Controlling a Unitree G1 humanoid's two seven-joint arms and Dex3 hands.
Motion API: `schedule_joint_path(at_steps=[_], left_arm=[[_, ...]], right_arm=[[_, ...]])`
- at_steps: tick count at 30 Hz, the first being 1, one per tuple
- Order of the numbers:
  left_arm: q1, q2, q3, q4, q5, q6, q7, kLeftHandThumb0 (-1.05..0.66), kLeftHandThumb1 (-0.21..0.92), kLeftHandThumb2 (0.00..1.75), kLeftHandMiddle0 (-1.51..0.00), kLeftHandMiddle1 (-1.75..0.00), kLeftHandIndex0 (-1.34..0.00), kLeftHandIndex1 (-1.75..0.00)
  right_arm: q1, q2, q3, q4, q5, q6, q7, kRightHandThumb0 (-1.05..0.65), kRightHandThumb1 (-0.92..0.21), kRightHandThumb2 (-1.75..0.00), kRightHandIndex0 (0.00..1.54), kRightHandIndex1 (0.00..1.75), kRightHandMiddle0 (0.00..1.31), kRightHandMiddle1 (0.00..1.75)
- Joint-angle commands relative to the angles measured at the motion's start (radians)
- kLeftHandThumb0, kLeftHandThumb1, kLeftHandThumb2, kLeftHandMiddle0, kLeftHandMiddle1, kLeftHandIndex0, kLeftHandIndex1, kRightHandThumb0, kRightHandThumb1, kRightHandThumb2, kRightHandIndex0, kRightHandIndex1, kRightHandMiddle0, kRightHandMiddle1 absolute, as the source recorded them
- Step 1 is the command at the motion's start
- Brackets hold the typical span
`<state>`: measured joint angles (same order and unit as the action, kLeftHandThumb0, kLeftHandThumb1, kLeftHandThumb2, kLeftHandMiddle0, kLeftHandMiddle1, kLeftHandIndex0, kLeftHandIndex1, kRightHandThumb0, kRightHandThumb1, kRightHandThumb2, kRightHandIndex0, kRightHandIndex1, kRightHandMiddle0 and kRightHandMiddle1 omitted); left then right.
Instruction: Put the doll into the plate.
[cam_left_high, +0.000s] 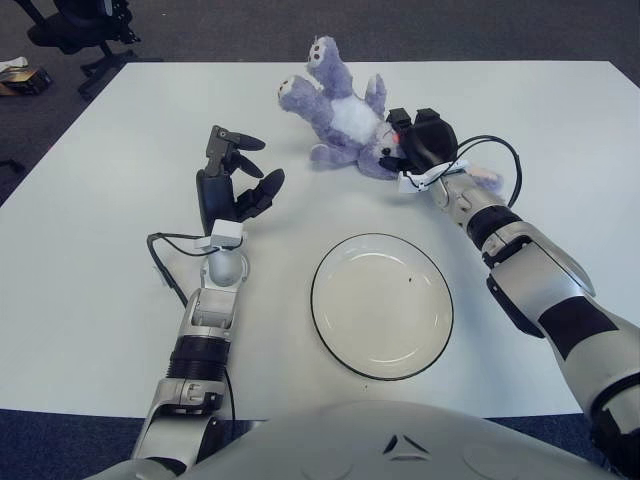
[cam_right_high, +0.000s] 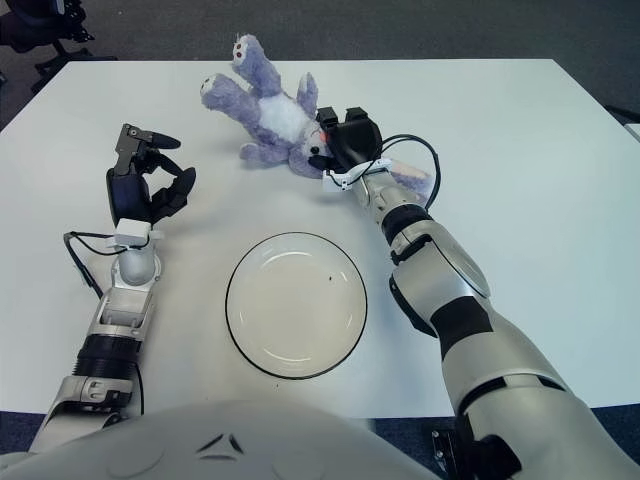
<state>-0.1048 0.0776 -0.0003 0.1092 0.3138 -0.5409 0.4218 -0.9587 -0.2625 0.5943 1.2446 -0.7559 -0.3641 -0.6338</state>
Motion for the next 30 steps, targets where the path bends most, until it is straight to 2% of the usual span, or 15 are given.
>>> schedule_joint_path(at_steps=[1, 9, 14, 25, 28, 30], left_arm=[[0.092, -0.035, -0.006, 0.081, -0.001, -0.003, 0.01, -0.35, 0.92, 0.31, -0.76, -1.75, -0.43, -1.51], [0.09, -0.034, -0.006, 0.085, -0.002, -0.005, 0.014, -0.35, 0.92, 0.31, -0.76, -1.75, -0.42, -1.51], [0.083, -0.031, -0.002, 0.095, -0.004, -0.008, 0.015, -0.35, 0.92, 0.31, -0.76, -1.75, -0.42, -1.51], [0.078, -0.028, 0.001, 0.104, -0.008, -0.012, 0.015, -0.35, 0.92, 0.31, -0.76, -1.75, -0.42, -1.52], [0.074, -0.026, 0.004, 0.112, -0.011, -0.015, 0.014, -0.35, 0.92, 0.31, -0.76, -1.75, -0.42, -1.51], [0.073, -0.025, 0.005, 0.115, -0.012, -0.016, 0.013, -0.35, 0.92, 0.31, -0.76, -1.75, -0.42, -1.51]], right_arm=[[0.031, -0.023, -0.02, 0.016, 0.02, -0.042, 0.016, 0.0, -0.39, -1.2, 0.58, 1.64, 0.37, 1.75], [0.027, -0.029, -0.027, 0.021, 0.021, -0.059, 0.019, 0.0, -0.39, -1.2, 0.58, 1.64, 0.37, 1.75], [0.01, -0.059, -0.039, 0.026, 0.026, -0.084, 0.029, 0.0, -0.39, -1.19, 0.6, 1.62, 0.35, 1.75], [0.006, -0.078, -0.05, 0.024, 0.025, -0.116, 0.024, 0.0, -0.39, -1.19, 0.61, 1.61, 0.35, 1.75], [0.004, -0.092, -0.061, 0.02, 0.033, -0.14, 0.023, 0.28, -0.46, -1.12, 0.51, 1.7, 0.49, 1.75], [0.002, -0.097, -0.065, 0.019, 0.034, -0.148, 0.026, 0.35, -0.48, -1.1, 0.49, 1.72, 0.52, 1.75]])
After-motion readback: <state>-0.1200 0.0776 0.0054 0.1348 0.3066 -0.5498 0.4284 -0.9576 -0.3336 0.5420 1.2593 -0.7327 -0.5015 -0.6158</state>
